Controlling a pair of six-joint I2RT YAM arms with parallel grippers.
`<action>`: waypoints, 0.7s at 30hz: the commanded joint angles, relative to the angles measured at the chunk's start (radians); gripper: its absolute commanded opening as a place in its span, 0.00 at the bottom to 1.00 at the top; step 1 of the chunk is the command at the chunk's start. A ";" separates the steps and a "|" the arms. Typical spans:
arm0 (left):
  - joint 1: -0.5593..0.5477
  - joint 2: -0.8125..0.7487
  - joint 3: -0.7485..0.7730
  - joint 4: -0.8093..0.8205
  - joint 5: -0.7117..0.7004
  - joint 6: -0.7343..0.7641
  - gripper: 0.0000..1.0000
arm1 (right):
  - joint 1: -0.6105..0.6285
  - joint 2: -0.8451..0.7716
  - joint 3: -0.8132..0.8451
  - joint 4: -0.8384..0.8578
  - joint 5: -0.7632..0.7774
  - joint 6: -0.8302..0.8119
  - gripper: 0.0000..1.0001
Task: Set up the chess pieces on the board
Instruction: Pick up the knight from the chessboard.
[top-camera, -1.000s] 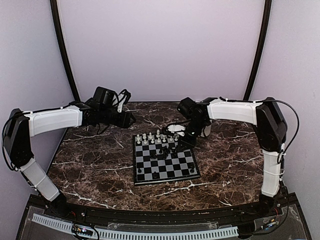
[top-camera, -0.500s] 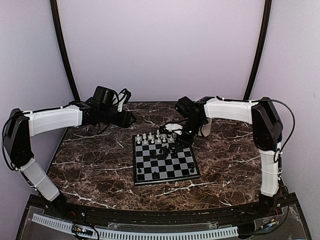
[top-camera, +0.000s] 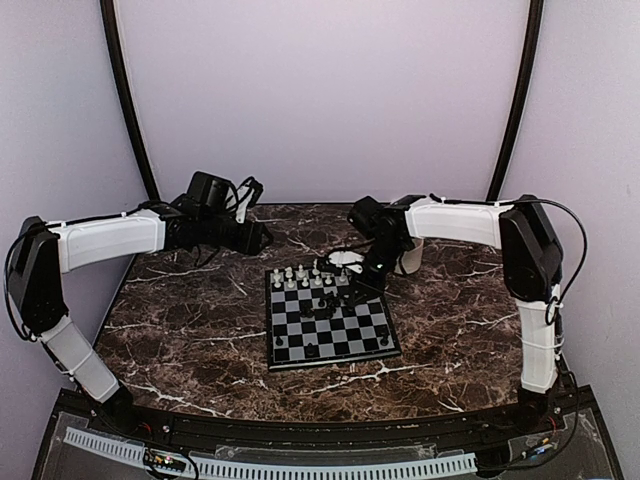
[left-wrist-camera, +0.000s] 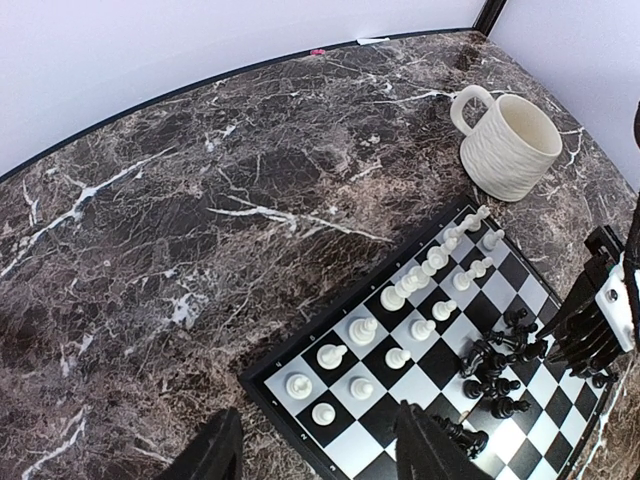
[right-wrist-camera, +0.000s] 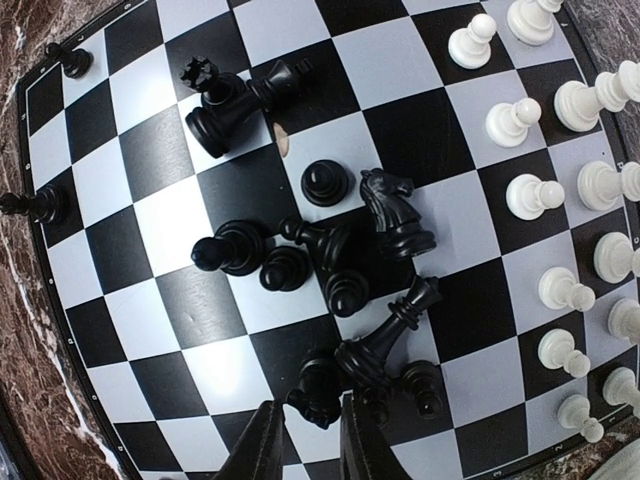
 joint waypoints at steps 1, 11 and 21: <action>0.000 0.002 0.026 -0.015 0.012 0.006 0.55 | 0.014 0.008 0.000 -0.008 -0.015 -0.011 0.23; 0.000 0.004 0.028 -0.018 0.017 0.004 0.54 | 0.027 0.012 -0.007 -0.015 0.001 -0.022 0.26; 0.000 0.005 0.030 -0.020 0.023 0.002 0.55 | 0.039 0.012 -0.017 -0.001 0.040 -0.015 0.20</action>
